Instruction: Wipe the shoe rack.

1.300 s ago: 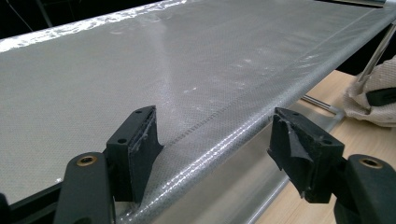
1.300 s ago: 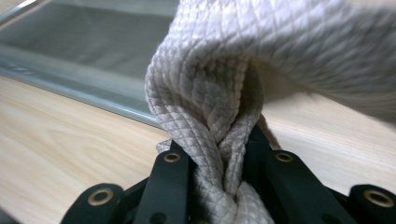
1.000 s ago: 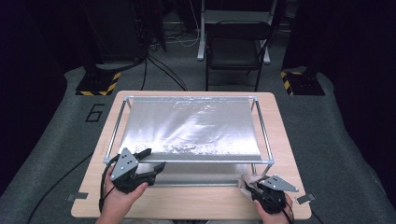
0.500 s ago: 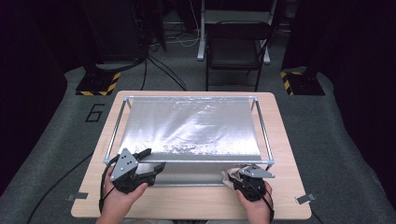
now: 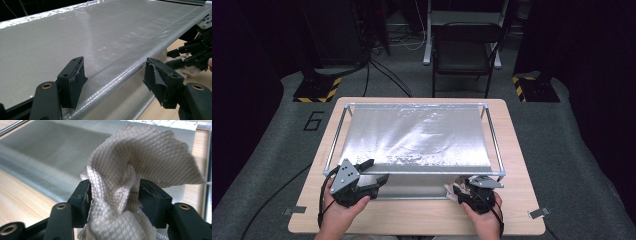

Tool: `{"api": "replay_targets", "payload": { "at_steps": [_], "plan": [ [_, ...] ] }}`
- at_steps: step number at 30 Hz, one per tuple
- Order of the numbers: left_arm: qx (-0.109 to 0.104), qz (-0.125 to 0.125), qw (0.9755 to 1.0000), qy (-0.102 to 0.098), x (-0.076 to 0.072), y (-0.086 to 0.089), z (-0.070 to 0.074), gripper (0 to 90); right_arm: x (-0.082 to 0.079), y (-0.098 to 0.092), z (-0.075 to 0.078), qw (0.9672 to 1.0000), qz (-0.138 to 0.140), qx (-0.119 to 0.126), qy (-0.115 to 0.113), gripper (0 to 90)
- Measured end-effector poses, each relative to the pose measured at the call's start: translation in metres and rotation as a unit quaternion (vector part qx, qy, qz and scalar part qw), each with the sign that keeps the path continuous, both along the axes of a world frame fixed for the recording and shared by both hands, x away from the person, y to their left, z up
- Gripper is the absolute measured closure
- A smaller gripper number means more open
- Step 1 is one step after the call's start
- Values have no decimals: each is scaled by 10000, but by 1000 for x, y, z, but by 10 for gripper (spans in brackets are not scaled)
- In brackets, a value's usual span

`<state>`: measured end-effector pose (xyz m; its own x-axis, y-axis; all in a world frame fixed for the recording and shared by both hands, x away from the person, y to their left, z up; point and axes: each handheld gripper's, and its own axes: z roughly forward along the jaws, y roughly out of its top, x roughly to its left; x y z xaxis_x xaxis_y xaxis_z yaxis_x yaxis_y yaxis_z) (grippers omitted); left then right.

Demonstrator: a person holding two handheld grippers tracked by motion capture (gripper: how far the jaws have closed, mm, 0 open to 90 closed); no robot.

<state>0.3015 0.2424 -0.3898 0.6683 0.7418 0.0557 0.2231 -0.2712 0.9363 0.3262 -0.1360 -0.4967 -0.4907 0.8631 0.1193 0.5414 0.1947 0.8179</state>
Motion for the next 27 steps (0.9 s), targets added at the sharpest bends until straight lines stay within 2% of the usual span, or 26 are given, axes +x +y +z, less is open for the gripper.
{"api": "replay_targets", "payload": {
  "at_steps": [1,2,3,4,5,7,8,9,11,12,13,16,17,18,21,22,23,27],
  "plan": [
    [-1,1,10000,-1,0,0,0,326,-1,-2,1,9999,25,-75,-108,436],
    [-3,3,10000,0,0,0,0,326,-4,-3,3,9999,28,-131,-81,440],
    [0,4,10000,1,0,0,0,326,-6,-3,4,9999,13,-65,-122,455],
    [-2,9,10000,2,0,0,0,326,-10,-4,6,9999,-52,-134,-96,496],
    [-12,25,10000,-13,0,-1,0,326,-10,-4,6,9997,-13,-179,-166,538],
    [13,24,10000,-11,0,-1,0,326,-12,-3,5,9997,65,-205,-72,603],
    [13,26,10000,-8,0,-1,0,327,-10,-3,2,9995,91,-293,-49,640],
    [18,26,10000,-10,0,-1,0,327,-10,-2,0,9998,61,-211,7,668],
    [23,14,10000,-2,0,0,0,326,-7,-1,-5,9996,108,-255,37,727],
    [7,27,10000,-6,0,-1,0,326,-5,-2,-7,9992,126,-377,60,740],
    [7,24,10000,-3,0,-1,0,327,-3,-1,-9,9994,66,-339,81,756],
    [4,-2,10000,3,0,0,0,327,1,-1,-13,9987,12,-513,13,781],
    [10,-9,10000,11,0,0,0,327,3,-1,-15,9985,-6,-547,55,789],
    [4,-5,10000,5,0,0,0,329,3,-1,-17,9989,-34,-466,57,795],
    [1,6,10000,-4,0,0,0,330,4,-3,-19,9987,-86,-499,59,800],
    [2,15,10000,-18,0,0,0,330,5,-4,-19,9974,-133,-713,6,801],
    [14,22,10000,-10,0,0,0,330,6,-4,-20,9971,-202,-736,-46,802],
    [13,-1,10000,4,0,0,0,334,8,-4,-20,9965,-341,-758,41,801]
  ]
}}
